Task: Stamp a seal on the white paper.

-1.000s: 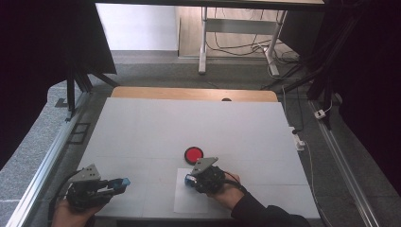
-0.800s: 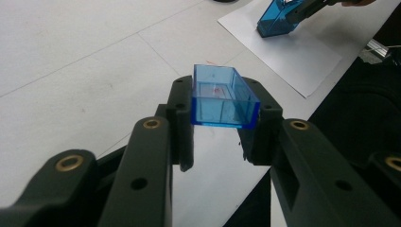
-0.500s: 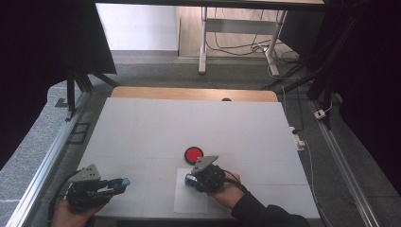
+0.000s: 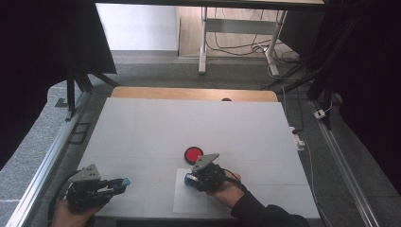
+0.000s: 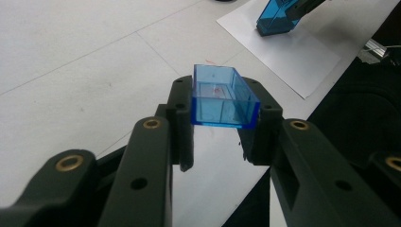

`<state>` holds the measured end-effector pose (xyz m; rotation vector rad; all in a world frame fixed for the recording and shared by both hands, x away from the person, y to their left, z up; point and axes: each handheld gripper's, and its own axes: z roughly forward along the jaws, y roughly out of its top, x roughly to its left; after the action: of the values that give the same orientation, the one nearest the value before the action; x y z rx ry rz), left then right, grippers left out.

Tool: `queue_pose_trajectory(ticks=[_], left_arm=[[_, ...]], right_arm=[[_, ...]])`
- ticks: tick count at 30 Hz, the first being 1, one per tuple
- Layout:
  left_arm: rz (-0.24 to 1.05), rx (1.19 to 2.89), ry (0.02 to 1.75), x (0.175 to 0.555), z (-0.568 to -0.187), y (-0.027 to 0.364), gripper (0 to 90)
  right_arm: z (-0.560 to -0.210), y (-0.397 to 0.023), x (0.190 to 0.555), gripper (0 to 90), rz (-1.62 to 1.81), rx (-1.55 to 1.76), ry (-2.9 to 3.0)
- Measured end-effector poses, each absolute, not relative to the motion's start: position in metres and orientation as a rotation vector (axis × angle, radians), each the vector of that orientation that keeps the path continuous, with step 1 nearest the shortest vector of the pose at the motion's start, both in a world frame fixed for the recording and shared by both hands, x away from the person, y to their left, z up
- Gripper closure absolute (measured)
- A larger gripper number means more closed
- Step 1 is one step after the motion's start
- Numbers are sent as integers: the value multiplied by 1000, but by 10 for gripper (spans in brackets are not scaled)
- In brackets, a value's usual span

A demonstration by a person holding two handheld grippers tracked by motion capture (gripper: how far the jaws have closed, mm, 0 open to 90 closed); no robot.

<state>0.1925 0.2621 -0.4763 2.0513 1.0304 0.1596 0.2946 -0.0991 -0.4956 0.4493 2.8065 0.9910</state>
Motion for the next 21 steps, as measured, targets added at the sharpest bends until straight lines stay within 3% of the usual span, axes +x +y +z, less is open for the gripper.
queue_pose_trajectory(ticks=[21], left_arm=[[158, 2047, 1030, 193, -476, 262, 679]], right_arm=[[-471, -110, 293, 708, 1139, 461, 2769]])
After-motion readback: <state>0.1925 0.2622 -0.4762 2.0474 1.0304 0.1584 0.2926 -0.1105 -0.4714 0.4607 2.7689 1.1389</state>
